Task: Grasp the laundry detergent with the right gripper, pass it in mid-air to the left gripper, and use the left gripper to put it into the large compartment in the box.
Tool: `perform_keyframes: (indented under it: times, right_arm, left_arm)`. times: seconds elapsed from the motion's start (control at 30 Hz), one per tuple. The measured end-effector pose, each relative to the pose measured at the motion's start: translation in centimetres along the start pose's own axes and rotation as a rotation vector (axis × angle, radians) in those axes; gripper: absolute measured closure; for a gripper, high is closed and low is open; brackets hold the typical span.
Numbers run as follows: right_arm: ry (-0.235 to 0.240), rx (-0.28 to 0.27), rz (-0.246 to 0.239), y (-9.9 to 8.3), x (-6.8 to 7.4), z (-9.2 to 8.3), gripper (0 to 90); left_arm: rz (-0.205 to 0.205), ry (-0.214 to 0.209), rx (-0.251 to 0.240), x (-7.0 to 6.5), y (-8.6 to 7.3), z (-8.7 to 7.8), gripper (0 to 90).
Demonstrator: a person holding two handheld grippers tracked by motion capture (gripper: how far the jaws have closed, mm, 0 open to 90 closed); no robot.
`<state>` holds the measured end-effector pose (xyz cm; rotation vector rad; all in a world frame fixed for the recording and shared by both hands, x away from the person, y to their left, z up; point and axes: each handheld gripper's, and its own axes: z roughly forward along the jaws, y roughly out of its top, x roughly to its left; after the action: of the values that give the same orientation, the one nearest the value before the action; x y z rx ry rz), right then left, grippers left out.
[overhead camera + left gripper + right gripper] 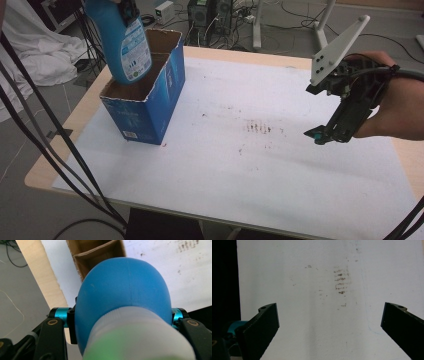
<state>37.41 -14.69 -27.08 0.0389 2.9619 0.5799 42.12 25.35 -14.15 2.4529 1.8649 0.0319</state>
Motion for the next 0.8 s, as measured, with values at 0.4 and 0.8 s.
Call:
perform_keyframes:
  times: [0.4, 0.8]
  right_arm:
    - [-0.004, -0.001, 0.028, -0.5, -0.1, 0.5, 0.9]
    - [-0.001, 0.008, 0.049, -0.9, 0.1, 0.9, 0.9]
  left_arm:
    - [0.210, -0.046, 0.069, 0.4, 0.7, 4.8, 39.5]
    - [0.512, -0.035, 0.100, -0.2, 1.2, 10.3, 39.5]
